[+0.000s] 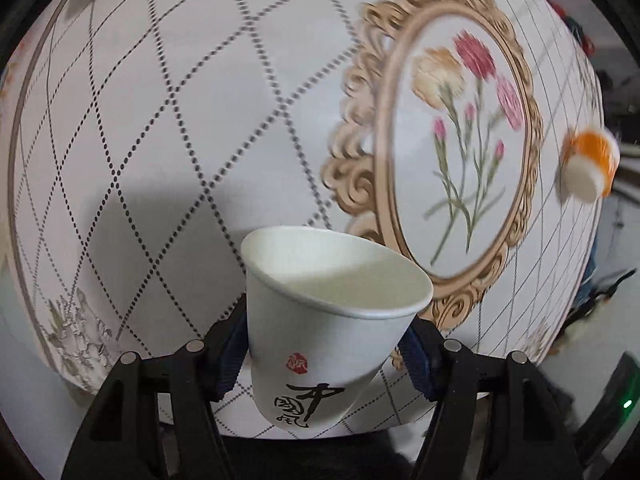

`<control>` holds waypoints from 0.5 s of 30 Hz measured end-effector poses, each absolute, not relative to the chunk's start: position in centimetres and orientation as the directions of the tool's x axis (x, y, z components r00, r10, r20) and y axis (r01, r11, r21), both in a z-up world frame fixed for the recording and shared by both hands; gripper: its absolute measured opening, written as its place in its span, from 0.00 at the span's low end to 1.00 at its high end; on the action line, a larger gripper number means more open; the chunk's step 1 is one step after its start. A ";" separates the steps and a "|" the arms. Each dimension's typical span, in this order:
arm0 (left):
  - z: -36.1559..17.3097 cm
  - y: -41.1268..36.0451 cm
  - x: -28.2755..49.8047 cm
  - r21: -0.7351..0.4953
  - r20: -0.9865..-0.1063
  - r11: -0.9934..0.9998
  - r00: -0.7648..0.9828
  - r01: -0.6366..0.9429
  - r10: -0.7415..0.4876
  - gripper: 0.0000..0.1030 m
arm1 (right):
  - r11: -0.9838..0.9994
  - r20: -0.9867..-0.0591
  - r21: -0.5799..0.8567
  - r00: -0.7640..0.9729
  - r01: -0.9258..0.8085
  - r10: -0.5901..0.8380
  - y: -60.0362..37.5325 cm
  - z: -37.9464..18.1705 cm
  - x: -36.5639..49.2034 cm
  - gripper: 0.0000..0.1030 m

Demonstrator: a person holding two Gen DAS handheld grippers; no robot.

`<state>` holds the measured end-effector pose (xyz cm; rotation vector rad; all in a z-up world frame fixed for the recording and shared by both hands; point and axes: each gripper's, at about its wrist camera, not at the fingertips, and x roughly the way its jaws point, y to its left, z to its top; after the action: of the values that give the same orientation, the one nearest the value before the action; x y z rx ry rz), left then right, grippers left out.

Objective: Flip cup upside down
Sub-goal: 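Lift the white paper cup with the left gripper toward the right gripper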

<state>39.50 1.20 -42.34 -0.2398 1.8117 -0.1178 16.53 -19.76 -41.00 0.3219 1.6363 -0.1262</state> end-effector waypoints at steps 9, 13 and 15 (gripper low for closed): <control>-44.6 5.6 41.4 -0.253 -0.935 0.956 -0.218 -0.147 -0.281 0.63 | 0.958 -0.994 0.059 -0.072 0.279 0.083 -13.1 -41.6 17.2 1.00; -44.8 6.9 41.0 -0.252 -0.936 0.957 -0.216 -0.147 -0.279 0.64 | 0.962 -0.994 0.043 -0.082 0.271 0.067 -11.4 -41.5 16.6 1.00; -45.0 7.8 39.2 -0.245 -0.937 0.958 -0.218 -0.151 -0.274 0.65 | 0.962 -0.995 0.037 -0.082 0.271 0.061 -11.1 -41.5 16.7 1.00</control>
<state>39.19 7.84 -45.05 -0.3147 1.7982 -0.1170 16.66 -11.14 -41.47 0.2564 1.6500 -0.1775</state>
